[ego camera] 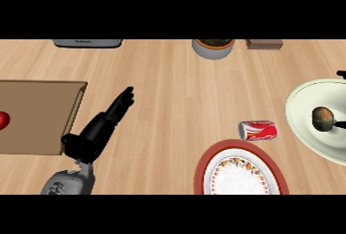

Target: Pick the squash from the plate and place it in the bowl

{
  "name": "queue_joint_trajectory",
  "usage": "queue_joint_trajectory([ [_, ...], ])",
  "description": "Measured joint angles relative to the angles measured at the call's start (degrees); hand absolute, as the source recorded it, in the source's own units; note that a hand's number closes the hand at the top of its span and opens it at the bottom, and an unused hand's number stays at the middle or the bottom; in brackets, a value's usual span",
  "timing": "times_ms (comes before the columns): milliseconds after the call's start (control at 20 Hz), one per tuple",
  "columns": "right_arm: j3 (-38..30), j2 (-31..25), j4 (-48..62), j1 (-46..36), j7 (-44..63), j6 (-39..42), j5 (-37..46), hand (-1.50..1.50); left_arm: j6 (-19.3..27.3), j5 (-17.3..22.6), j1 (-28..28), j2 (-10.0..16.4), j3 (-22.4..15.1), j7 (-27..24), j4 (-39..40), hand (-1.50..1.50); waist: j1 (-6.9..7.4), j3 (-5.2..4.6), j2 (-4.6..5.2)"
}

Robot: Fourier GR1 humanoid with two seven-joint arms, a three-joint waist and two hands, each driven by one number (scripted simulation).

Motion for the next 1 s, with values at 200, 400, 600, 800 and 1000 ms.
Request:
queue_joint_trajectory([
  [200,-4.6,-0.5,5.0,-3.2,-2.1,-0.1,-3.9,-1.50,0.4,-0.4,0.0,-0.3,0.2,0.0,-0.1,0.00,-0.37,0.01,-0.08],
  [400,-10.1,-2.1,9.5,-5.9,-1.6,1.2,-8.8,-1.50,0.2,-0.4,0.6,-0.2,0.3,-0.8,0.1,0.00,-0.47,0.01,-0.09],
  [600,-14.9,-6.7,16.5,-7.2,-2.2,4.7,-12.6,-1.50,0.0,-0.3,-0.6,-0.1,1.1,-1.3,1.6,0.00,-0.37,0.04,0.10],
  [800,-19.2,-12.1,23.2,-7.2,-3.4,7.5,-15.4,-1.50,-0.4,-0.1,-0.8,-0.2,0.9,-1.1,1.4,0.00,-0.04,0.13,0.30],
  [1000,-22.7,-17.0,28.1,-5.4,-6.0,10.3,-17.8,-1.50,-0.2,-0.6,-0.5,-0.7,0.2,-1.0,0.7,0.00,0.25,0.32,0.54],
])
